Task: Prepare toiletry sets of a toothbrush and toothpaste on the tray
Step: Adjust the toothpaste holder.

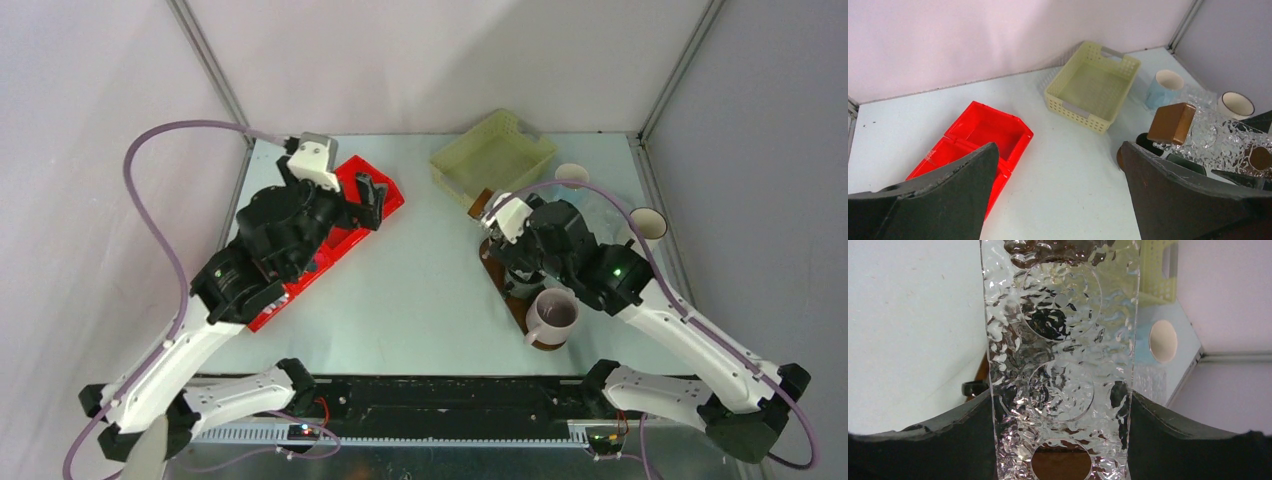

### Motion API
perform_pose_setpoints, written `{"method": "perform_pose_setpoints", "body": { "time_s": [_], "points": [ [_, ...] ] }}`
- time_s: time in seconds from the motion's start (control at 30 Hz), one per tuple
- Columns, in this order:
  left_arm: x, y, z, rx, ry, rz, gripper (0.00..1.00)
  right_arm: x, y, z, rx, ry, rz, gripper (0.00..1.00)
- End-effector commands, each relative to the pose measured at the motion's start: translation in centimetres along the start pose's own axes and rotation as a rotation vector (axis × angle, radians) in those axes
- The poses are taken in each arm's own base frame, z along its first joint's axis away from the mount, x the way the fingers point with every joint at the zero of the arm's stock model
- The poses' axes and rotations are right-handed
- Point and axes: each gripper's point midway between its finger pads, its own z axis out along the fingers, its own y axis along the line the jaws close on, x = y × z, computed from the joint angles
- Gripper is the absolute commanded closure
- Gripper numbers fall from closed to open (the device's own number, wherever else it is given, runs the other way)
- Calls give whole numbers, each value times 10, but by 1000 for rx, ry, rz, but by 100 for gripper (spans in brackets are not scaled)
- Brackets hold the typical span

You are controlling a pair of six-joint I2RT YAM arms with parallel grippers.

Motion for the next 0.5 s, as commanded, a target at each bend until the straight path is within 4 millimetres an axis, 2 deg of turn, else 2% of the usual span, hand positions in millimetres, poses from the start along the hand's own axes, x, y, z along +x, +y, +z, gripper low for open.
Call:
{"method": "perform_pose_setpoints", "body": {
  "time_s": [0.0, 0.03, 0.23, 0.47],
  "points": [
    [-16, 10, -5, -7, -106, -54, 0, 3, -26, -13, 57, -11, 86, 99],
    [-17, 16, -9, -23, -119, -55, 0, 9, -34, -14, 81, 6, 113, 99],
    [2, 49, -9, -130, -109, -38, 0, 61, -63, -20, 168, 141, 250, 99],
    [28, 79, -9, -233, -75, 15, 0, 113, -70, -5, 177, 226, 435, 100]
  ]
}}
